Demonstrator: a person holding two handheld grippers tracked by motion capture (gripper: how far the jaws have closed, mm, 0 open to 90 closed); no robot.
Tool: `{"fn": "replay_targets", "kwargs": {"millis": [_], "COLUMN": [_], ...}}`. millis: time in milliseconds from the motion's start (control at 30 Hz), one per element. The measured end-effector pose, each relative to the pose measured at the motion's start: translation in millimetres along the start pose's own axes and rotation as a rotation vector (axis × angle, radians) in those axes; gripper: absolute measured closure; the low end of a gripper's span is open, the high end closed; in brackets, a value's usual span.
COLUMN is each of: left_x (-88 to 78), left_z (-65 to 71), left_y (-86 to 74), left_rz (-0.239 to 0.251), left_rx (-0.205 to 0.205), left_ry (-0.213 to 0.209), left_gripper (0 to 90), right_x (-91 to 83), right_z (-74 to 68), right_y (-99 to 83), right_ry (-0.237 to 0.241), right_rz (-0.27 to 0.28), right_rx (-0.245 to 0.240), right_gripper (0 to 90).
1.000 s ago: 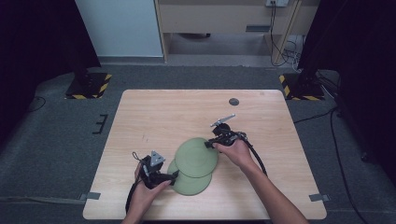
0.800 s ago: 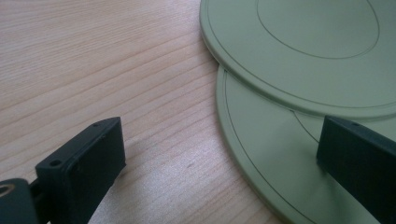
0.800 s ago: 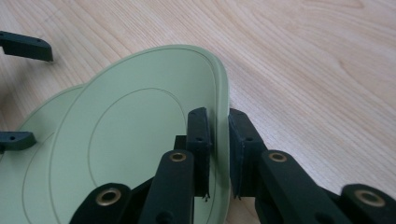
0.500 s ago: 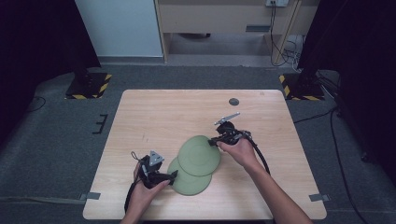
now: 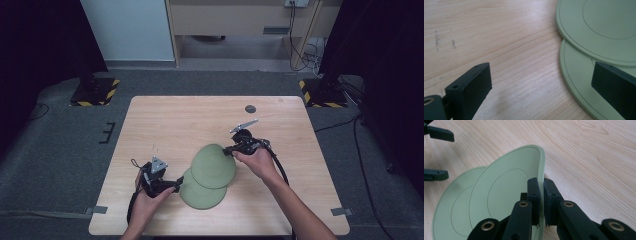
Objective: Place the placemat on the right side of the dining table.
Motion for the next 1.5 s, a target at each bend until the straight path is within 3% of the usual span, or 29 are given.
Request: {"fn": "replay_targets", "kwargs": {"millis": [367,633,933,1367,1500], "left_x": [7.8,15.3,15.1,18.9,17.5], "left_z": [-12.1,-25.9,-35.4,-38.0,-41.4], "left_y": [-2.3,-4.1,-8.3,-13.6,-13.3], "left_rz": [-0.018,-0.019,-0.014,-0.061,-0.053], "left_rx": [0.000,-0.029,-0.061,-0.035,-0.040], "left_ry": [0.029,0.070,0.084,0.122,0.129], "left_gripper": [2.4,2.6,2.7,2.8,2.9], "right_x": [-7.2,-16.0,-28.1,-40.4,-43.6], "right_z": [-8.9,-15.6,-22.6,-40.0,-43.9], "right_y": [8.9,12.9,18.1,29.4,31.5], "right_ry": [0.013,0.047,0.074,0.094,0.105], "right_rz": [0.002,0.031,0.051,0.076,0.086], "right_rx": [-0.015,-0.011,0.001,-0.027,-0.033], "right_gripper": [85.8,85.9,85.9,86.0,86.0]}}
Point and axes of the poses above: each handheld gripper's, and its own axes: x roughly forward along the jaws, y roughly out of its top, z roughly to its right, the point moved 6 cm from there along x, roughly forward along the jaws, and after that the axes turned 6 degrees about y, right-handed, at the moved point
